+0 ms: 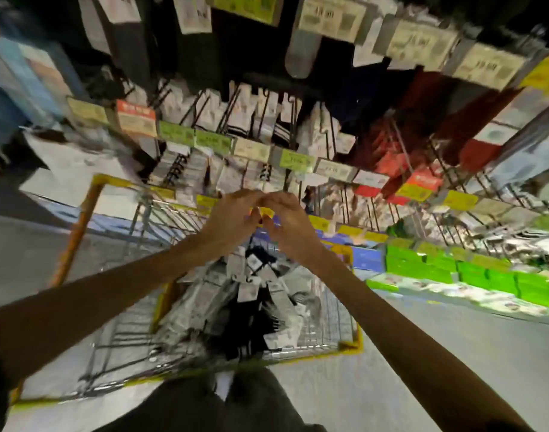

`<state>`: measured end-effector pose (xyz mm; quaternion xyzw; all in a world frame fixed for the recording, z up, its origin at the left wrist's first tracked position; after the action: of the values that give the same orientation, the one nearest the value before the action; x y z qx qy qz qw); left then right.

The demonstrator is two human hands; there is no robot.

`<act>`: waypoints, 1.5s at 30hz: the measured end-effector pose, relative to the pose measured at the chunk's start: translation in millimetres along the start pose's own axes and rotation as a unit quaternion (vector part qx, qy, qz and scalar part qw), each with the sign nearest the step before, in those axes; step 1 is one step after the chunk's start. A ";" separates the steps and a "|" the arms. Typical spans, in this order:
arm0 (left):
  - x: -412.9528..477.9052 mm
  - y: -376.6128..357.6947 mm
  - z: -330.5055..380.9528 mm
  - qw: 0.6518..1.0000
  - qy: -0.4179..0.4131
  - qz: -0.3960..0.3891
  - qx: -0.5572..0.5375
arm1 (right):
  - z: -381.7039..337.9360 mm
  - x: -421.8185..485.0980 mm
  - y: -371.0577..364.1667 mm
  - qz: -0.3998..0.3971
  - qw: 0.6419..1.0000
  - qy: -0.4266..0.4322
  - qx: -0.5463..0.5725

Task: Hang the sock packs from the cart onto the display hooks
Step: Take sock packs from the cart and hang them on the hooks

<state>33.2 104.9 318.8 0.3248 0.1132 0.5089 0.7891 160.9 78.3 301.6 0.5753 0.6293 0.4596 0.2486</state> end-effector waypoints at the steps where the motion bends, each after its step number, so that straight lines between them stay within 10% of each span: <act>1: -8.2 -14.9 -13.0 1.000 0.020 -0.022 -0.001 | 8.2 -9.2 -19.4 -0.026 0.998 -0.047 0.018; 11: -92.9 -154.9 -182.3 0.928 0.290 -0.229 0.040 | 114.2 -113.8 -208.4 -0.388 0.883 -0.262 0.042; 18: -124.2 -226.8 -246.5 0.903 0.357 -0.236 0.013 | 146.6 -153.5 -316.0 -0.464 0.850 -0.244 -0.052; 27: -134.2 -283.4 -279.8 0.867 0.456 -0.190 -0.062 | 157.3 -164.6 -369.5 -0.437 0.864 -0.238 -0.080; 32: -133.7 -278.0 -282.3 0.818 0.534 -0.150 -0.151 | 169.3 -154.1 -344.0 -0.274 0.909 -0.311 0.049; 36: -130.1 -268.3 -272.2 0.782 0.565 -0.138 -0.224 | 176.0 -150.5 -315.5 -0.237 0.877 -0.390 0.147; 40: -113.6 -244.9 -246.5 0.767 0.577 -0.096 -0.264 | 174.0 -151.6 -298.1 -0.243 0.770 -0.506 0.303; 45: -97.9 -227.7 -225.0 0.767 0.561 -0.065 -0.305 | 154.3 -135.6 -283.5 -0.137 0.809 -0.460 0.338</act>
<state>40.0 46.8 -10.8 -0.2845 0.3955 0.5555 0.6738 179.4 18.1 -42.8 0.6750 0.6293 -0.1396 0.3589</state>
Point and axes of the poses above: each hand's wrist, its own x-axis towards the middle knuckle, its own y-axis out of the back of the hand, z = x × y, the point moved 4 cm from there along x, towards the middle knuckle, and after that the axes turned 7 degrees about -x, right-handed, at the moved point
